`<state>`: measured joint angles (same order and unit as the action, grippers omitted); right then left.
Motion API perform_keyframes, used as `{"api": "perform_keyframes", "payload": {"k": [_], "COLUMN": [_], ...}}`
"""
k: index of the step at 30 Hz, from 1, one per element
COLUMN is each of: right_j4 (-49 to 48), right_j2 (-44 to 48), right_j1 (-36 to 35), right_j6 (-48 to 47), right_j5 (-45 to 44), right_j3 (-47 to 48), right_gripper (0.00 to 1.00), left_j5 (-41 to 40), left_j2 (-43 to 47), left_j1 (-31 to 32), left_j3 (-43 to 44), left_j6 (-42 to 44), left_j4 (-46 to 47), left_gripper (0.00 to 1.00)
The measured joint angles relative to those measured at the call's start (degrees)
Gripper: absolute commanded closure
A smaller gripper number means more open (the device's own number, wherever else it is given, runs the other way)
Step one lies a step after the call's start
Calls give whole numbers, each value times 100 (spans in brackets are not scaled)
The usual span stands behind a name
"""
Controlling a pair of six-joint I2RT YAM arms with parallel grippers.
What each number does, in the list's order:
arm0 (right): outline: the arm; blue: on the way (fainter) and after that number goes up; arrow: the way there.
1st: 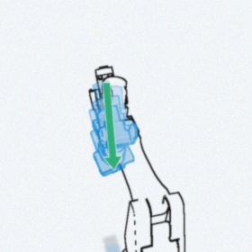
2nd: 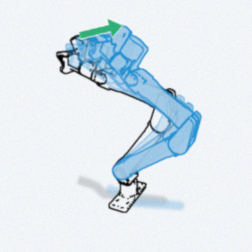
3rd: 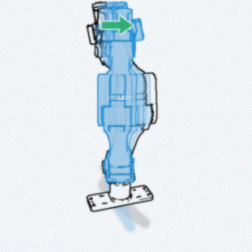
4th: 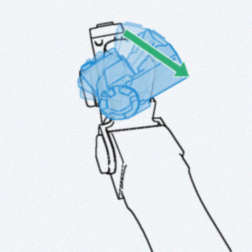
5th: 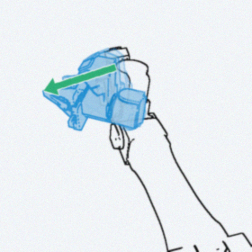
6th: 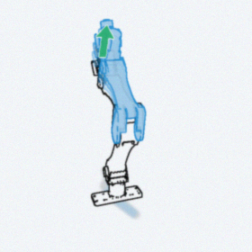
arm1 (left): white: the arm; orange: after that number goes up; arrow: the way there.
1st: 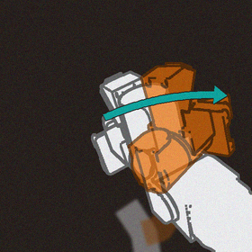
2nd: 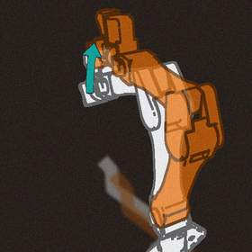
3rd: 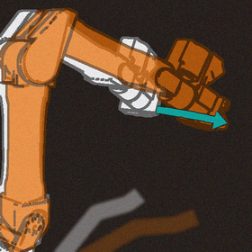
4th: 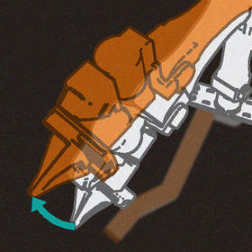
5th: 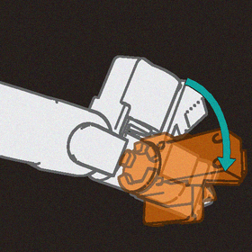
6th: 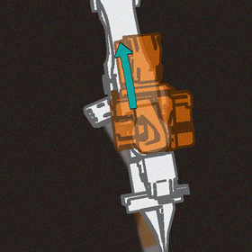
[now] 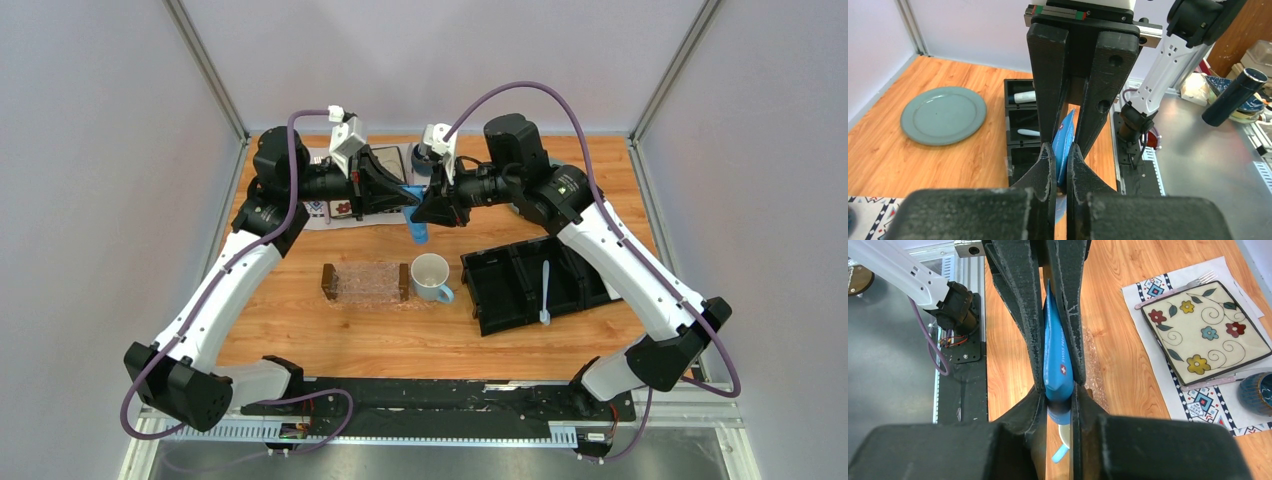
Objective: Prepare toiletry sets of a toothbrush and toothpaste on the tray
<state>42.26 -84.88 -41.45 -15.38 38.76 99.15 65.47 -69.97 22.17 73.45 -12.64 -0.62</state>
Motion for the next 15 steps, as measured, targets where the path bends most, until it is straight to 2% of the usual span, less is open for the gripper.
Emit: {"api": "perform_keyframes", "payload": {"k": [1, 2, 5, 8, 11, 15], "right_j4": [11, 31, 76, 131, 170, 184], "right_j2": [-2, -2, -11, -11, 11, 59], "right_j1": [-2, -4, -17, -42, -48, -48], "right_j6": [-22, -44, -98, -166, -240, -328], "right_j5": [2, -9, -66, -203, -376, -597], "right_j3": [-2, 0, -2, -20, -109, -278], "right_gripper": [85, 74, 53, 41, 36, 34], "left_j5": [-2, -2, -83, -245, -396, -608], "left_j2": [2, 4, 33, 114, 245, 560], "left_j1": [0, 0, 0, -57, -251, -651], "left_j3": [0, 0, 0, -44, -203, -638], "left_j6": [20, 79, 280, 485, 656, 885], "left_j4": [-28, -74, -229, -472, -599, -723], "left_gripper": [100, 100, 100, 100, 100, 100]}}
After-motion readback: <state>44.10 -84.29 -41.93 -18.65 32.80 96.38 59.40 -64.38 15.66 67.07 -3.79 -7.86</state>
